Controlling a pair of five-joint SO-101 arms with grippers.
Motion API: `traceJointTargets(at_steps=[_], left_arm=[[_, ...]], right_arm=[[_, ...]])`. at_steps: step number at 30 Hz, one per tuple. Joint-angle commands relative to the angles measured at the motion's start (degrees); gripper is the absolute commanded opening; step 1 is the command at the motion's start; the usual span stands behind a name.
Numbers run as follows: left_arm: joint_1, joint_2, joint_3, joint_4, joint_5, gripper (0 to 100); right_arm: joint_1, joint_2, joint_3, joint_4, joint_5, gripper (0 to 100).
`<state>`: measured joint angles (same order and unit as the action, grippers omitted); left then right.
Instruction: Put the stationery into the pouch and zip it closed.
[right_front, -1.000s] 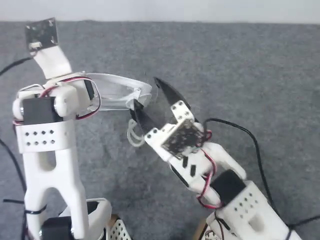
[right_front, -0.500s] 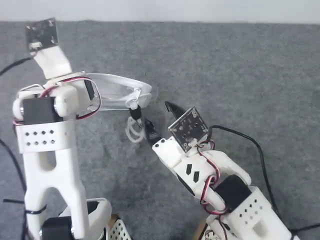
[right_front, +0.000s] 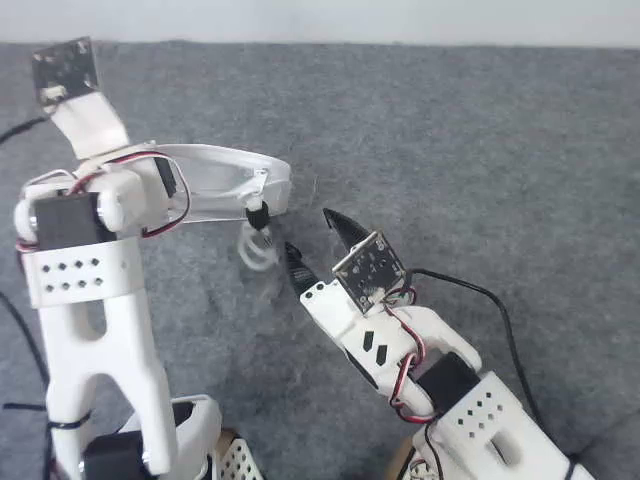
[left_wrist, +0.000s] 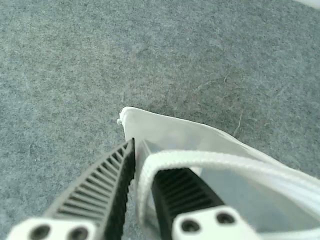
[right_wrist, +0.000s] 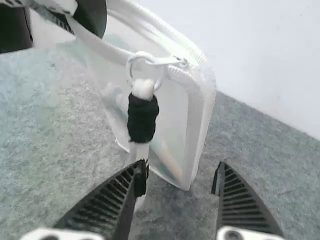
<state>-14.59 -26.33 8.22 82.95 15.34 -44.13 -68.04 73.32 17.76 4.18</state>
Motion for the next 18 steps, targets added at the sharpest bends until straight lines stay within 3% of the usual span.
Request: traceJointTargets(at_steps=[1, 10, 18], left_arm=[[-0.1, -2.2, -0.4, -2.5, -0.2, 1], [0.0, -2.2, -0.4, -2.5, -0.2, 1], [0.0, -2.2, -0.5, -2.5, -0.2, 1]], right_arm=[[-2.5, -0.8, 0.9, -6.0, 0.8, 20.9], [-5.1, -0.7, 1.1, -8.2, 0.7, 20.9], [-7.7, 11.4, -0.5, -21.2, 0.8, 20.9]])
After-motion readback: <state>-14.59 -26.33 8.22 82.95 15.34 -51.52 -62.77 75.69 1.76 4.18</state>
